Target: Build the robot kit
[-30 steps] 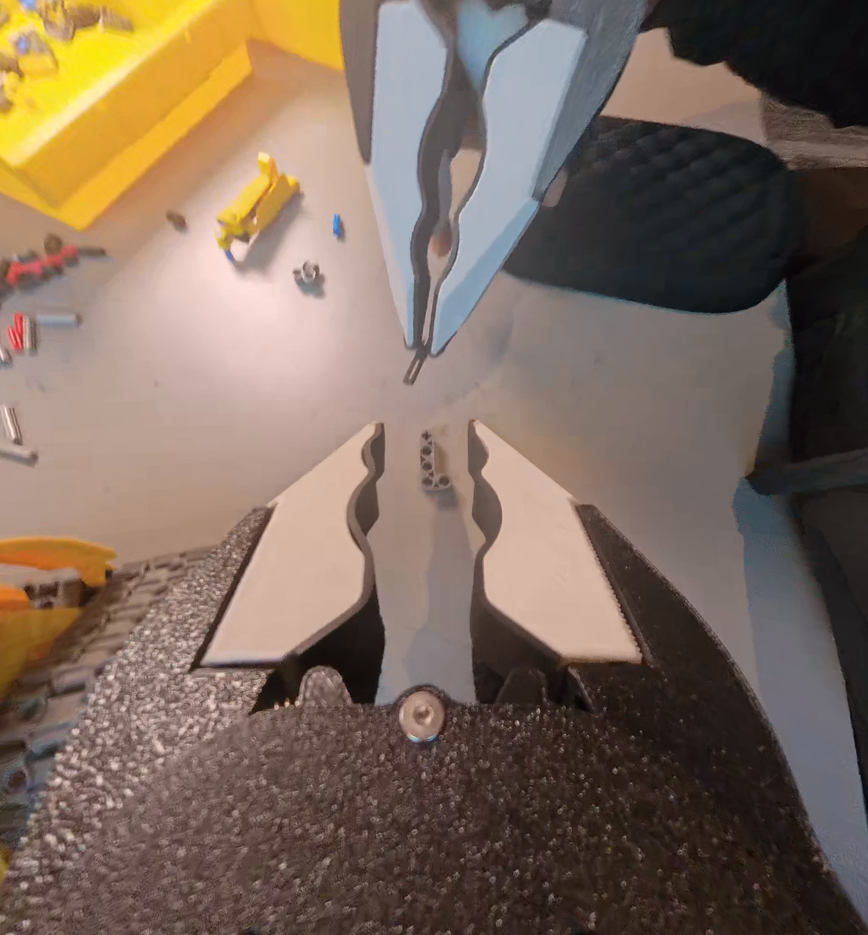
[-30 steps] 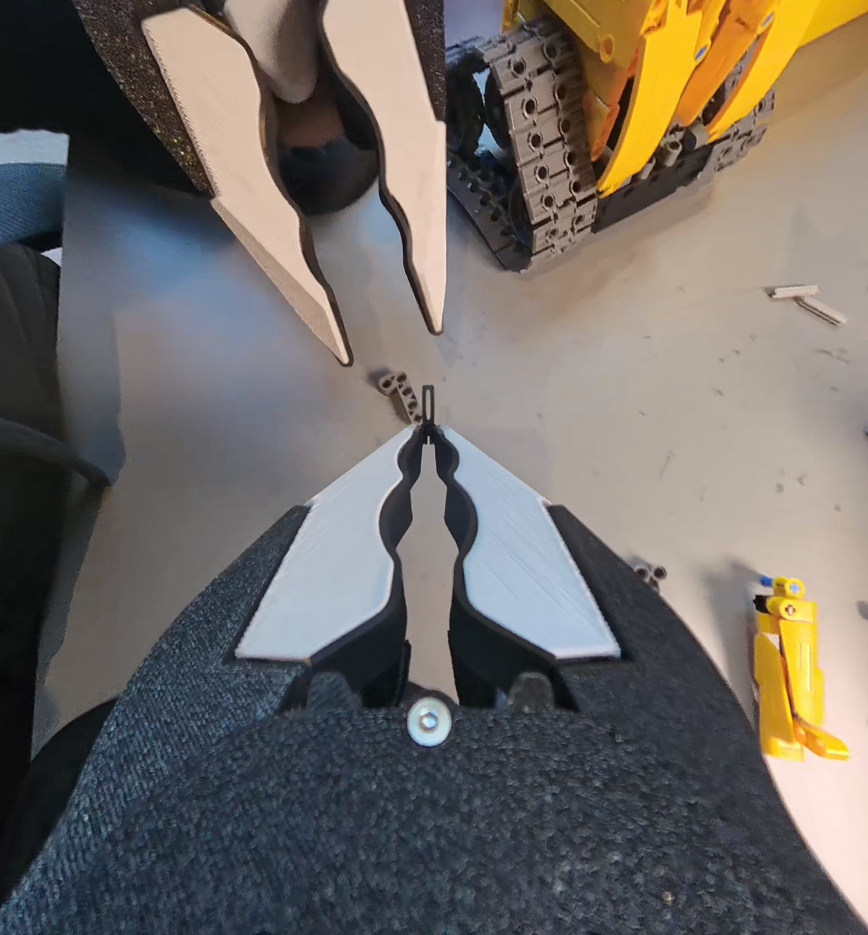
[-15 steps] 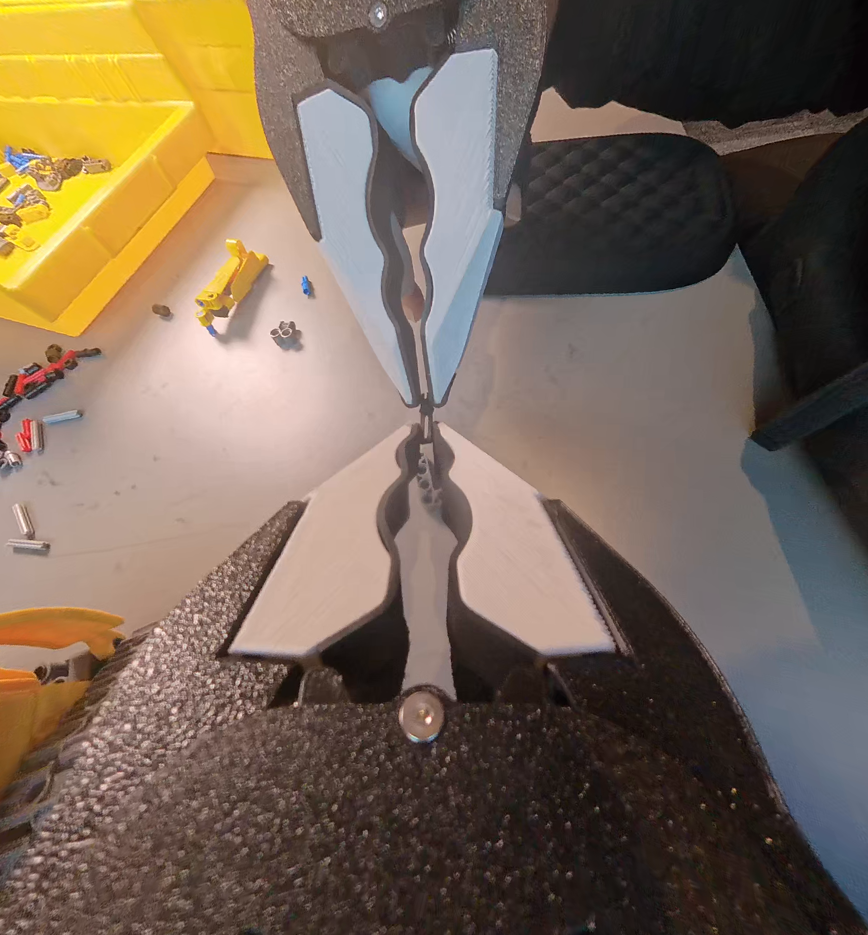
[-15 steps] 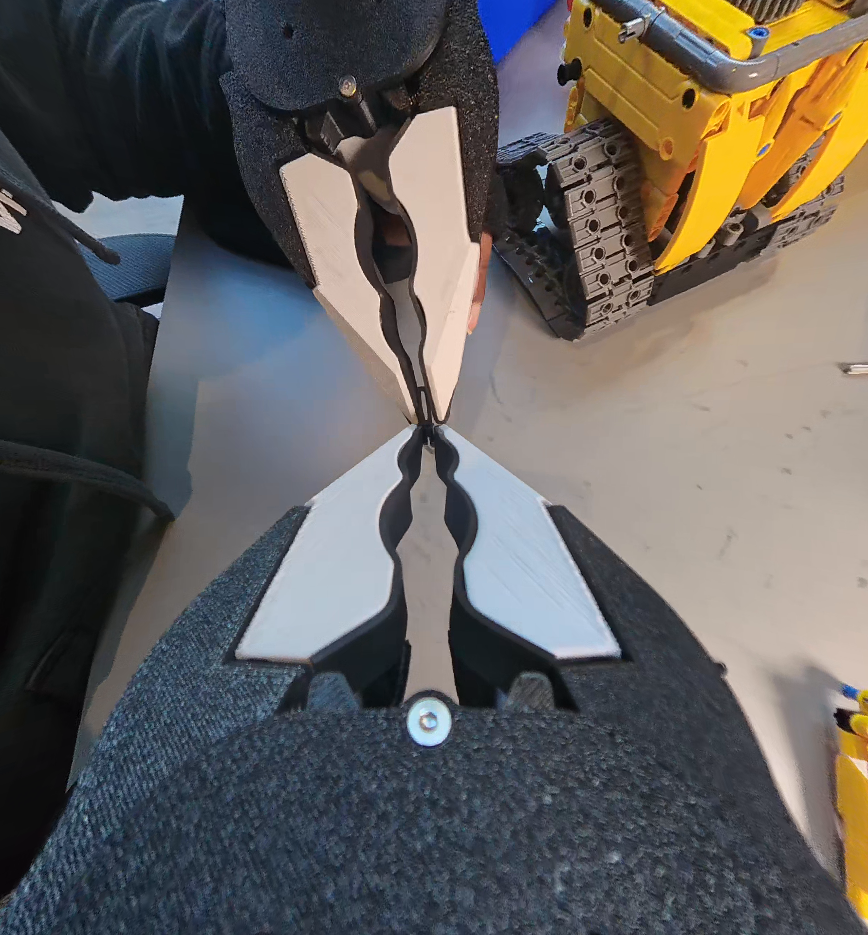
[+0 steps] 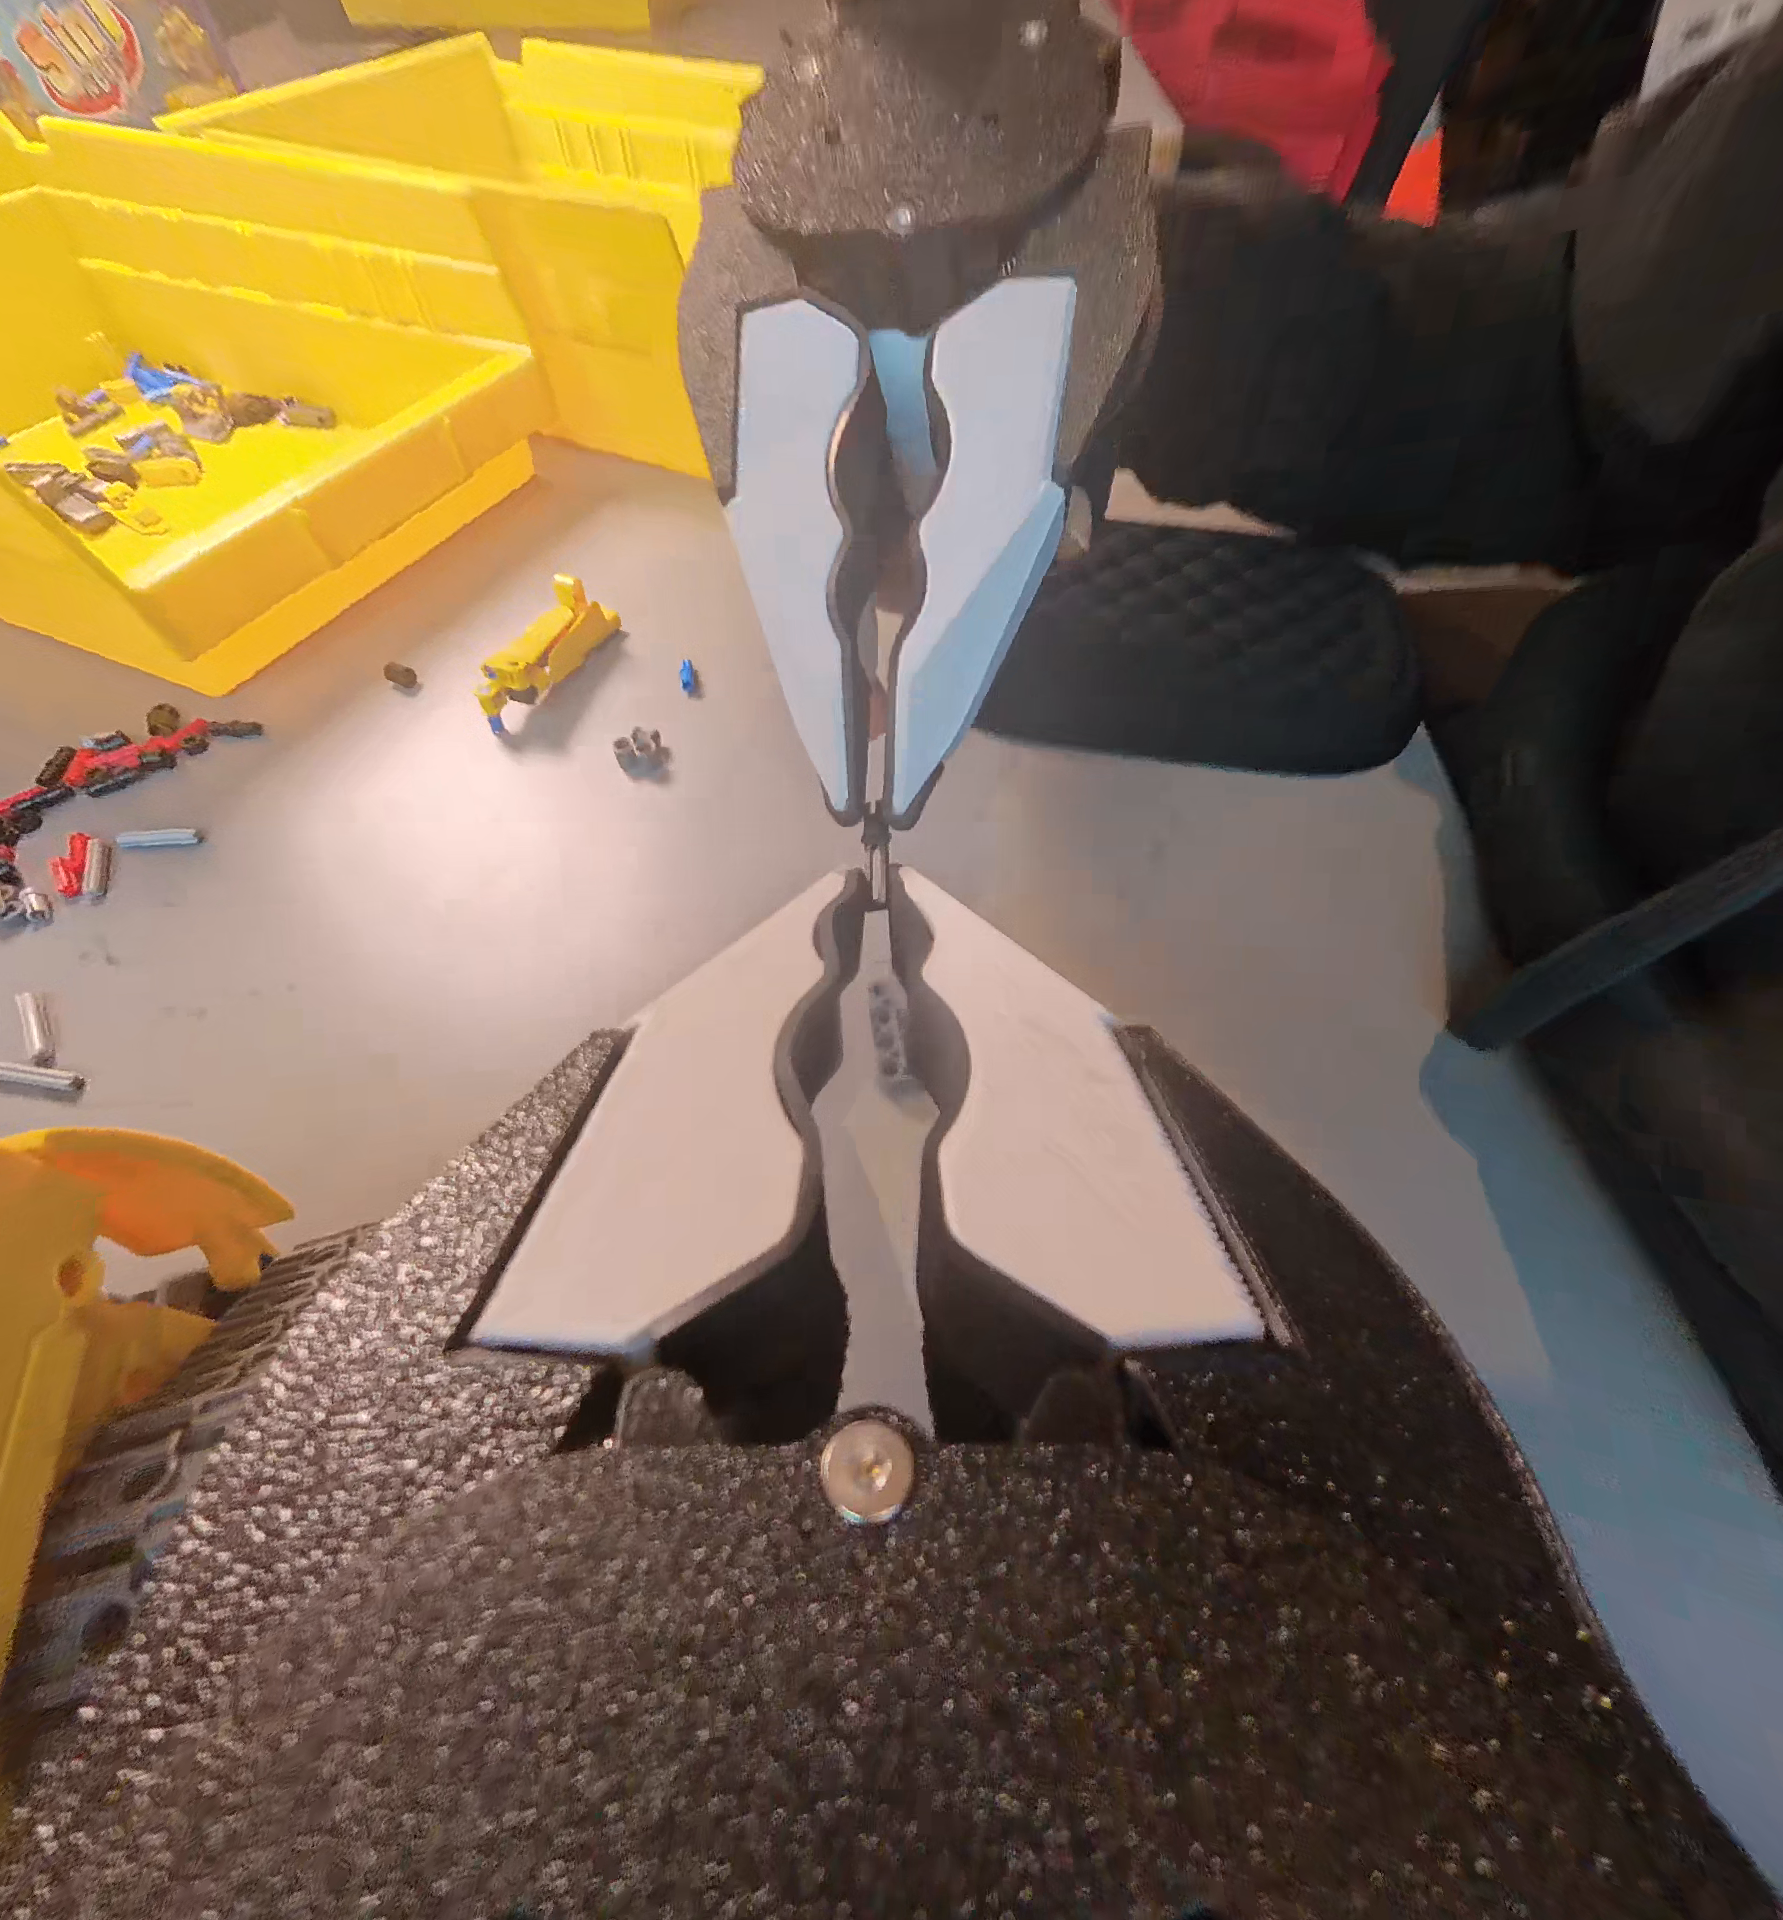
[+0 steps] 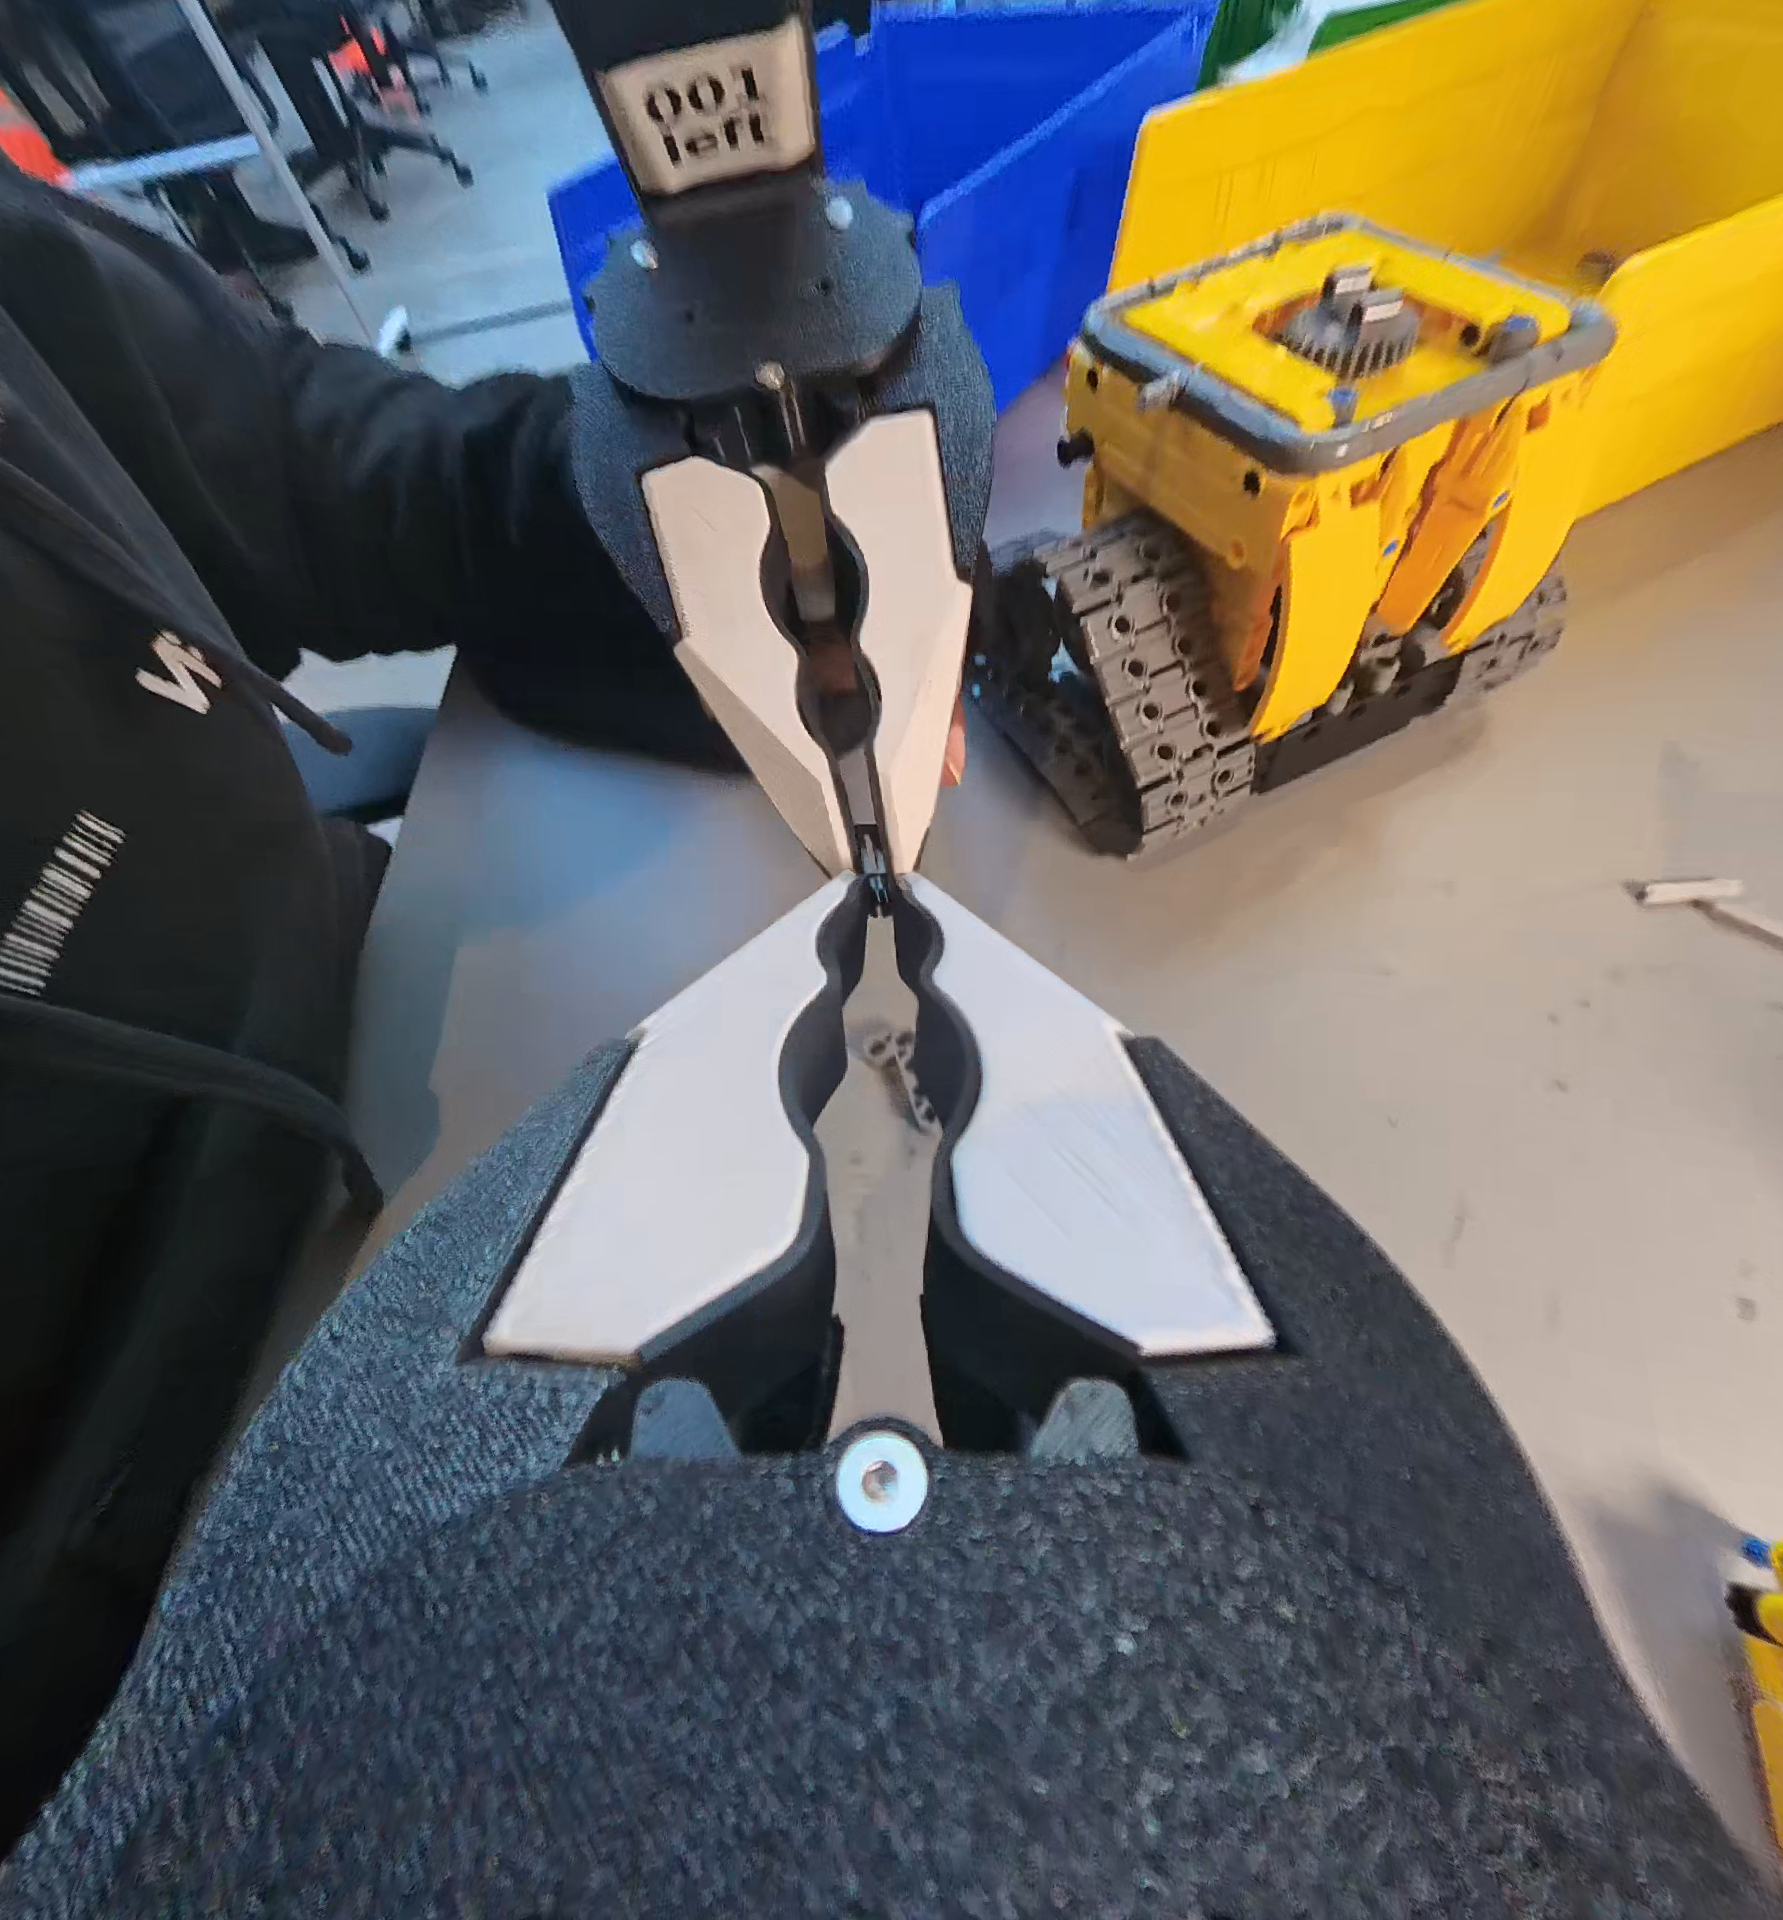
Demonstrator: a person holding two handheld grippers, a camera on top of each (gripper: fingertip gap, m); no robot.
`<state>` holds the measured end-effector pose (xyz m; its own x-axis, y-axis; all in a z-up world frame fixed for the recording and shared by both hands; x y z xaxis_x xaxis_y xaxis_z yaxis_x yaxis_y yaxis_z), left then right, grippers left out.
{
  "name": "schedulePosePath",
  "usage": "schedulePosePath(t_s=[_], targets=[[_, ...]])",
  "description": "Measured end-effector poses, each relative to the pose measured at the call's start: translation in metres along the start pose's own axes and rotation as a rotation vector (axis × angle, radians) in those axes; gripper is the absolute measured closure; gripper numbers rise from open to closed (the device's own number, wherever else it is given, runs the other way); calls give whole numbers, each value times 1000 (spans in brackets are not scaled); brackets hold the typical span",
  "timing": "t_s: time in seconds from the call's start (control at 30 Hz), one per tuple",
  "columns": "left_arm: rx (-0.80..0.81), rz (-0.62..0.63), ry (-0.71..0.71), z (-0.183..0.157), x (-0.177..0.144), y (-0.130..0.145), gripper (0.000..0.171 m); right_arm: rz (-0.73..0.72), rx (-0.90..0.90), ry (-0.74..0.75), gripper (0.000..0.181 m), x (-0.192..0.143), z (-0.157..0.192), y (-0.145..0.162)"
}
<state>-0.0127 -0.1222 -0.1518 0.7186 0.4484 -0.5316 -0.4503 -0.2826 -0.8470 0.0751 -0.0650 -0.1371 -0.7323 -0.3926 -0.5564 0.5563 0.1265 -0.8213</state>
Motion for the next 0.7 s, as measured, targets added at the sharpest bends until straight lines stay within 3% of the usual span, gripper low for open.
schedulePosePath(t_s=[0.23, 0.5, 0.7], targets=[[-113, -202, 111, 0, -16, -14, 169, -217, -20, -16, 181, -15, 5, -22], [-172, -293, 173, 1, -23, -20, 169, -297, -52, -24, 164, -22, 7, -25], [-242, -374, 292, 0, -29, -23, 169, -322, -141, -33, 165, -16, 15, -29]])
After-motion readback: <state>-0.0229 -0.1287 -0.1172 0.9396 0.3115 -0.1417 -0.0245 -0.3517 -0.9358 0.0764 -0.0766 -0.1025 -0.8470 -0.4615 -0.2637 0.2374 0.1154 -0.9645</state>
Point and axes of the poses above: each gripper's, where its closed fingertips meet, x out along the fingers, y out of its underside, z = x × y across the jaws, the point moved 6 cm from there along -x, back along the fingers, and after that the axes turned 10 degrees about z, right-handed, at the moved point
